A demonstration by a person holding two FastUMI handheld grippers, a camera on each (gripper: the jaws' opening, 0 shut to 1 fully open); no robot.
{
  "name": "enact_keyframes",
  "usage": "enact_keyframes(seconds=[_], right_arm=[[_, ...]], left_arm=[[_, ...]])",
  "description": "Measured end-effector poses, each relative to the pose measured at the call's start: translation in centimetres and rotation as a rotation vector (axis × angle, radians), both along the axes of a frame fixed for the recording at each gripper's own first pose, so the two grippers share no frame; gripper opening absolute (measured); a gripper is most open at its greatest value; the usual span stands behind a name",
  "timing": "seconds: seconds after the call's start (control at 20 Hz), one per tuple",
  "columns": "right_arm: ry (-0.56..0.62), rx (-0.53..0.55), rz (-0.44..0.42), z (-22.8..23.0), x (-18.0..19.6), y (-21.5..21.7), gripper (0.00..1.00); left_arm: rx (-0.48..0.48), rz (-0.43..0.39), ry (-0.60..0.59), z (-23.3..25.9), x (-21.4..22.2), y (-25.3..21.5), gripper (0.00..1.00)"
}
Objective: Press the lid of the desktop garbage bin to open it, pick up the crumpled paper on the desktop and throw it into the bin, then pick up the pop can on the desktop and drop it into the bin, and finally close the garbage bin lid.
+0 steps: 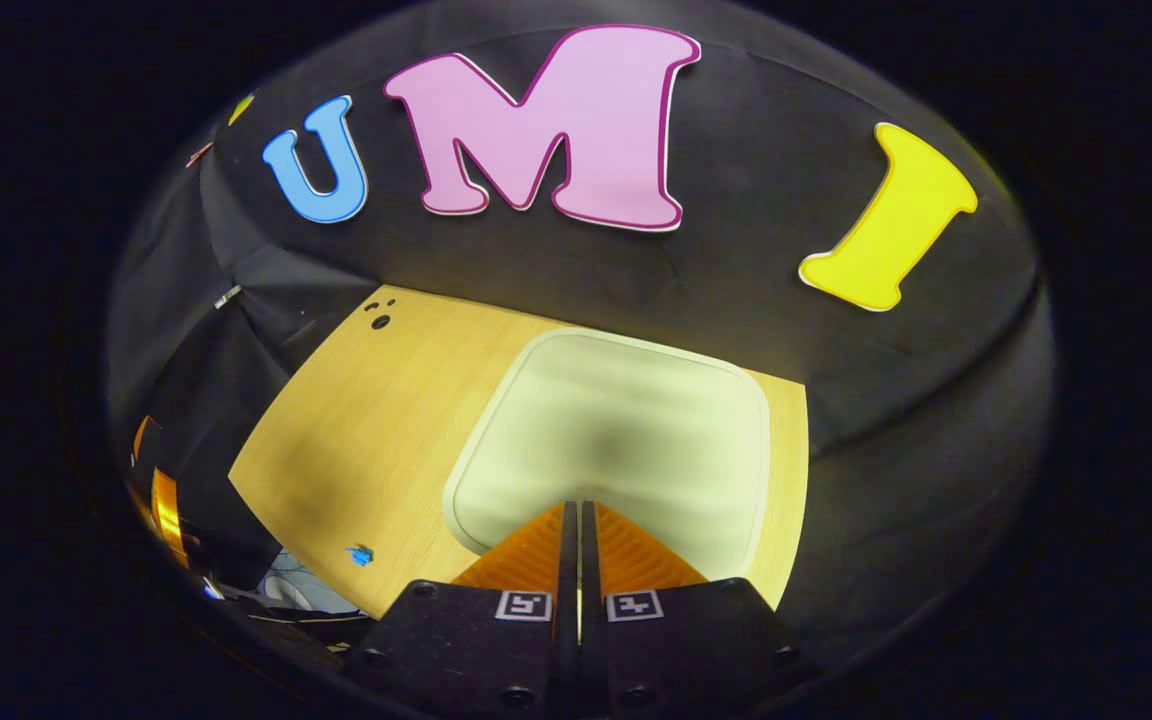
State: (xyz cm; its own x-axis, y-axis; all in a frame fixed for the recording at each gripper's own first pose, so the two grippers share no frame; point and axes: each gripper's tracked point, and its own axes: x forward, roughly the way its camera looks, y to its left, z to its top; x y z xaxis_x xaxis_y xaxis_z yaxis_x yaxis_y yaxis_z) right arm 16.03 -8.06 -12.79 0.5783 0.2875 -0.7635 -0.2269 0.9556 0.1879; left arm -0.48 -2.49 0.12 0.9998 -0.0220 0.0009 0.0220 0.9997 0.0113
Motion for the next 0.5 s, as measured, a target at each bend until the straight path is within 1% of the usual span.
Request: enact_keyframes(seconds=[0.25, 0.45, 0.5], right_arm=[[0.031, -0.011, 0.002, -1.3, 0.1, -0.5, 0.05], [0.068, -0.024, 0.021, -2.5, -0.4, -0.6, 0.05], [0.058, -0.022, 0.025, -2.4, -0.2, -0.6, 0.05]], left_arm=[[-0.004, 0.011, 0.006, -0.1, 0.4, 0.4, 0.98], [-0.005, 0.01, 0.011, -0.4, 0.4, 0.1, 0.98], [-0.008, 0.011, 0.008, -0.4, 0.4, 0.2, 0.98]])
